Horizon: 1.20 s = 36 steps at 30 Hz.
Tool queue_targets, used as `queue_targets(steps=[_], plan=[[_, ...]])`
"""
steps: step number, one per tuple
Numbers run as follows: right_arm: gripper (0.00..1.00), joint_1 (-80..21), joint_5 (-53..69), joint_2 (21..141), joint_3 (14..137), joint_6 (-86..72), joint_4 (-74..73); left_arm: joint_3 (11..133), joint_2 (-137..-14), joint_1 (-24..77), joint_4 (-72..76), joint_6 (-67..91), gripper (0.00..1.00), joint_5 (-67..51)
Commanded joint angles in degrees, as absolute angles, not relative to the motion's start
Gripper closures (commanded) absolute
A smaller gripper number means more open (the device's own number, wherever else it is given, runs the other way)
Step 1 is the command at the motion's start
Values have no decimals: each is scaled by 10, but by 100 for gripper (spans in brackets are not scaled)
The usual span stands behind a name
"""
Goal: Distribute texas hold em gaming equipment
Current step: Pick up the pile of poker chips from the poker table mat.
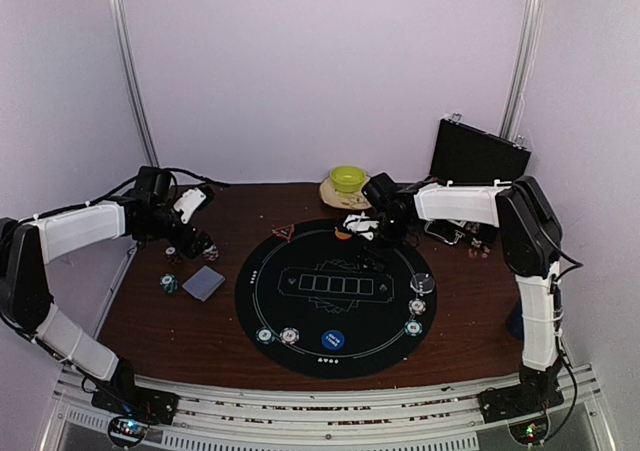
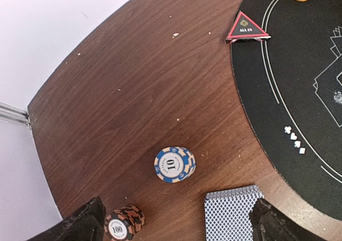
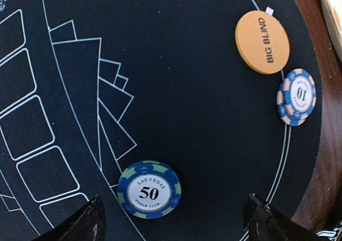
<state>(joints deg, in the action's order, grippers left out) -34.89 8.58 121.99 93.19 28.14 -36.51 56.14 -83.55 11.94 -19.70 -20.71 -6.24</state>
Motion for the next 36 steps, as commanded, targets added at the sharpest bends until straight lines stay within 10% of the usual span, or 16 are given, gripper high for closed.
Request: queue_targets(steps=[1, 36], plan=[[9, -354, 102, 1229, 952, 284, -390, 551, -812, 118, -153, -192, 2, -54], [35, -339, 156, 1289, 1002, 268, -465, 530, -783, 118, -120, -186, 2, -40]])
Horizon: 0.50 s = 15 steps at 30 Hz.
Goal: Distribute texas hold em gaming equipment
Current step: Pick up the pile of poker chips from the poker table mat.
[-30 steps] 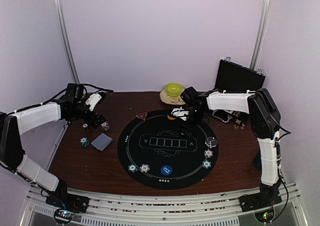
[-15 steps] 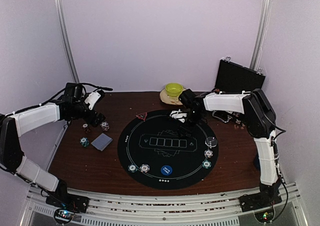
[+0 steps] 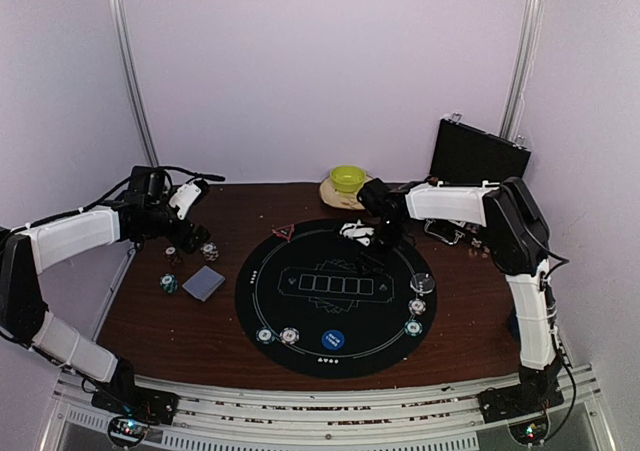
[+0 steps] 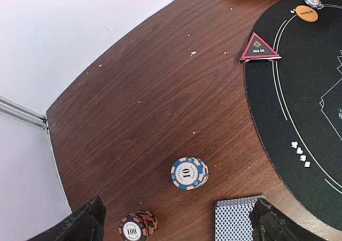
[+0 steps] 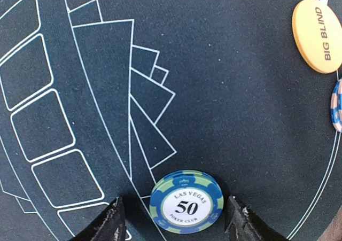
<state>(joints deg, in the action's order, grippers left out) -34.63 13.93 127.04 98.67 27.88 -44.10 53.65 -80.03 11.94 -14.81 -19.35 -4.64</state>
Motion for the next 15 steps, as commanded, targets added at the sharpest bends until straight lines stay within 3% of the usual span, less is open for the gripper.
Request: queue_targets(steps=[1, 15], plan=[[36, -337, 156, 1292, 1003, 268, -468, 531, -782, 118, -120, -185, 2, -40], [59, -332, 128, 1300, 1005, 255, -449, 529, -784, 118, -117, -185, 2, -42]])
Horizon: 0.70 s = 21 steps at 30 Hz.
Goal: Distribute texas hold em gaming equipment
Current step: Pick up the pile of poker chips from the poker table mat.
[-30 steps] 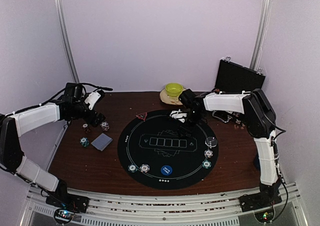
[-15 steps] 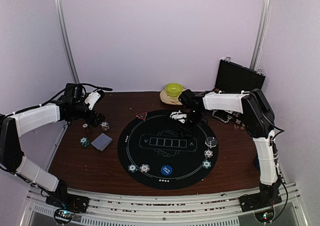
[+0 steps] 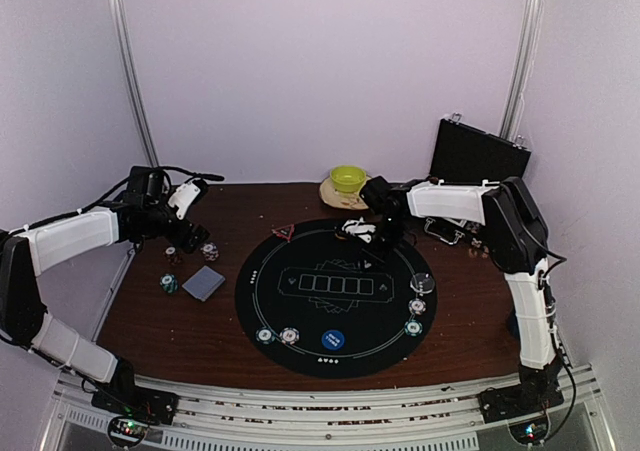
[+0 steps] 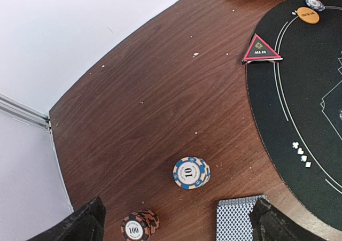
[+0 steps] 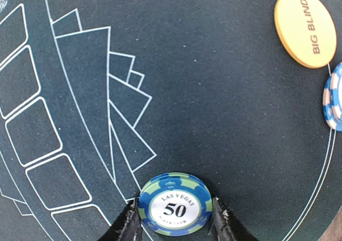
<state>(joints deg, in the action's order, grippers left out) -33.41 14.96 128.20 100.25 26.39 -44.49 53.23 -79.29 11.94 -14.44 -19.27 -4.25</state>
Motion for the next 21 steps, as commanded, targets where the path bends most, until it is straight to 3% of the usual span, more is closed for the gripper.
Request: queue_targets(steps=[1, 8, 21], plan=[[59, -333, 128, 1298, 1004, 256, -448, 529, -784, 118, -117, -185, 2, -42], [72, -332, 133, 1291, 1006, 255, -446, 530, -791, 118, -118, -185, 2, -40], [74, -324, 130, 1260, 1006, 228, -407, 530, -798, 118, -117, -186, 2, -41]])
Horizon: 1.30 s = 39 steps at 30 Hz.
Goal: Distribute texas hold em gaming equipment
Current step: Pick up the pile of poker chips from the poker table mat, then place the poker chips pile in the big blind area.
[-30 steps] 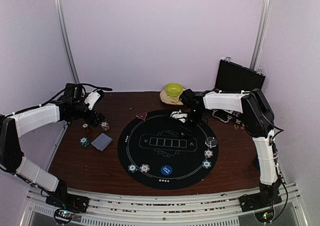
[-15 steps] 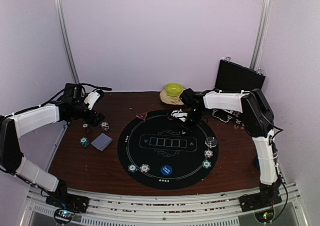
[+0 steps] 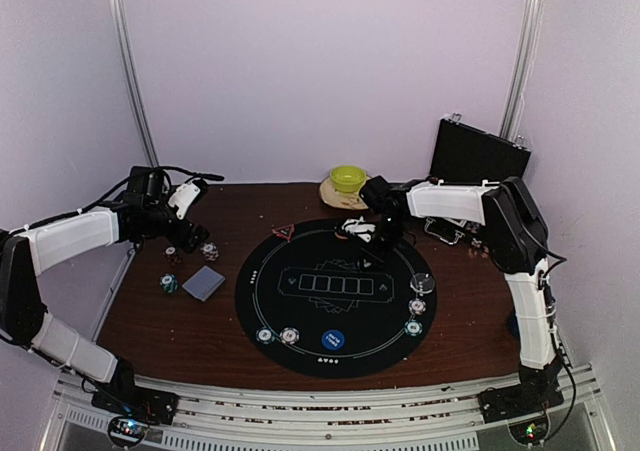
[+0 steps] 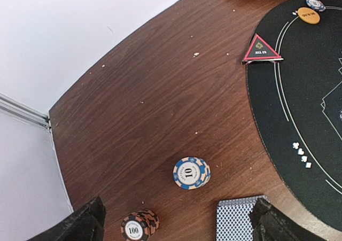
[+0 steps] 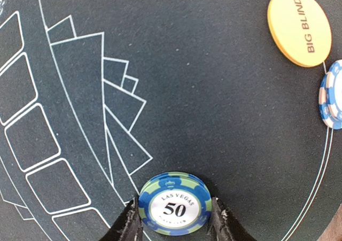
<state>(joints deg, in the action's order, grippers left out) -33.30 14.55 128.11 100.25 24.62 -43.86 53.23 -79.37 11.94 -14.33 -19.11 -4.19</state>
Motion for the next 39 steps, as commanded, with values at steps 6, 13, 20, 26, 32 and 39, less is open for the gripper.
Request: queue_targets(steps=[6, 13, 20, 26, 32, 39], plan=[[74, -313, 112, 1253, 1008, 210, -386, 531, -799, 118, -117, -186, 2, -41], [74, -300, 72, 1255, 1020, 185, -357, 531, -804, 118, -117, -187, 2, -41], [74, -282, 28, 1263, 1041, 179, -340, 531, -806, 117, -117, -188, 2, -40], [74, -275, 32, 1290, 1077, 188, -349, 531, -807, 118, -117, -189, 2, -39], [75, -268, 35, 1321, 1098, 172, -345, 531, -805, 118, -117, -189, 2, -40], [75, -255, 46, 1327, 1089, 165, -341, 531, -812, 117, -117, -189, 2, -42]])
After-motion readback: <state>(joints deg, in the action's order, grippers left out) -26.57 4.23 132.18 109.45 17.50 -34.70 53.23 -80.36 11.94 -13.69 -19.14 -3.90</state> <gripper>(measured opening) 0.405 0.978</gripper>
